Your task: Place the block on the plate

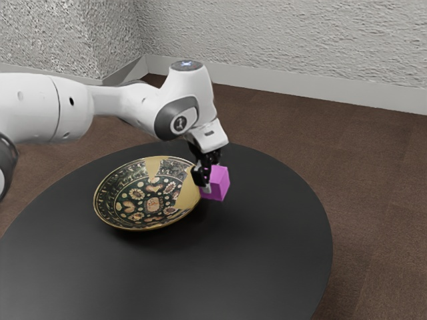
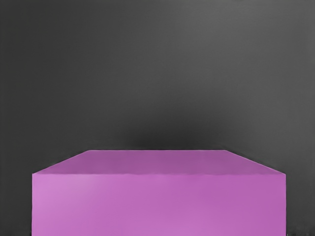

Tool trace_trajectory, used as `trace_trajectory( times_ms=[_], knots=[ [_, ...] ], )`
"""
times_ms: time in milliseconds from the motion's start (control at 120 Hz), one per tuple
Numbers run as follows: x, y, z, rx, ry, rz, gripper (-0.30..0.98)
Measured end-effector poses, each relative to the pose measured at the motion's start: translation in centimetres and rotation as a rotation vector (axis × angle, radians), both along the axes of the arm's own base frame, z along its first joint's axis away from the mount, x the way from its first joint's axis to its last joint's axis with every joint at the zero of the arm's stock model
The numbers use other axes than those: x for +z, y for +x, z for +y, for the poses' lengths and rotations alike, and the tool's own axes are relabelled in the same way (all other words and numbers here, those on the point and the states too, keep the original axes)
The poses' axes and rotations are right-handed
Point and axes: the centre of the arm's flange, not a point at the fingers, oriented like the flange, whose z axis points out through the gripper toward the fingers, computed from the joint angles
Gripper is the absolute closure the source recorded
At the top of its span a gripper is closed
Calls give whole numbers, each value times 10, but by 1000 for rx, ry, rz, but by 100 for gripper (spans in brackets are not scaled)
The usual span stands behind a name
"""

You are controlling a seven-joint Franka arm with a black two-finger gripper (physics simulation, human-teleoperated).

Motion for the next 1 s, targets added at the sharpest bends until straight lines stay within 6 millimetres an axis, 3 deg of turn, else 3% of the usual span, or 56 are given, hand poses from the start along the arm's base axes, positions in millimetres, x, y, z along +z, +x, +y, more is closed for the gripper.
trace_trajectory(
  times_ms=[167,492,700,1000],
  knots=[
    [4,2,26,53,11,17,28],
    [0,12,112,206,14,42,28],
    [-17,12,157,285,13,72,28],
    [-58,11,197,357,9,133,27]
  ],
)
